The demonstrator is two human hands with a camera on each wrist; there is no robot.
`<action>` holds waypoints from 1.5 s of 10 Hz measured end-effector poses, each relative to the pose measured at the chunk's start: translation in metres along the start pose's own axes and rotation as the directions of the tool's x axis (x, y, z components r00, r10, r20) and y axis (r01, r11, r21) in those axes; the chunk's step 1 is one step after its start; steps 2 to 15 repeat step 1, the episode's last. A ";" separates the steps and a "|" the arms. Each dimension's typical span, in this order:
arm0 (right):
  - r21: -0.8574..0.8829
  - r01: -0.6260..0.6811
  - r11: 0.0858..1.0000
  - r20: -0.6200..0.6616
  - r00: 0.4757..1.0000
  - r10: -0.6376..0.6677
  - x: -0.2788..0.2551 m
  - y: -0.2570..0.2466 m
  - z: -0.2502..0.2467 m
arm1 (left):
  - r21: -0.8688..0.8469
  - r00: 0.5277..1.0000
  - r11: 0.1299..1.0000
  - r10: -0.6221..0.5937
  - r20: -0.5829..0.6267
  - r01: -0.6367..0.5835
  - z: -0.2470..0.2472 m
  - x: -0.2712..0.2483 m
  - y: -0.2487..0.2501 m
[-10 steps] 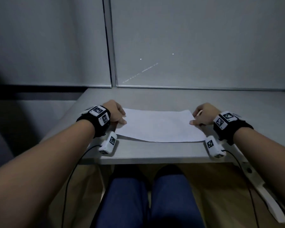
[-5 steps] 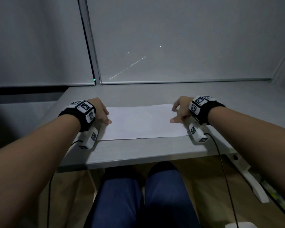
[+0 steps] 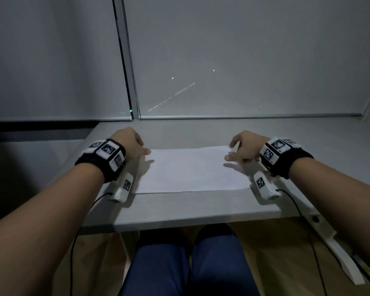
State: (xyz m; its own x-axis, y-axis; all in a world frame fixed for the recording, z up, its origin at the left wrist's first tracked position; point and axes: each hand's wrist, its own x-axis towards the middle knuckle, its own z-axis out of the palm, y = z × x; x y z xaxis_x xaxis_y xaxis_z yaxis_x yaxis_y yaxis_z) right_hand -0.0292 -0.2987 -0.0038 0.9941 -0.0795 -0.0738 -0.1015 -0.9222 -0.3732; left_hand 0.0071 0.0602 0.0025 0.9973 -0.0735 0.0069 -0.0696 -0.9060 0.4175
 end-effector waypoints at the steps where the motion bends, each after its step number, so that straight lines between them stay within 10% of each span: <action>1: 0.204 0.120 0.972 -0.099 0.990 -0.102 -0.038 0.008 -0.002 | -0.205 0.986 0.967 0.160 0.037 -0.149 -0.004 -0.038 0.005; 15: 0.204 0.120 0.972 -0.099 0.990 -0.102 -0.038 0.008 -0.002 | -0.205 0.986 0.967 0.160 0.037 -0.149 -0.004 -0.038 0.005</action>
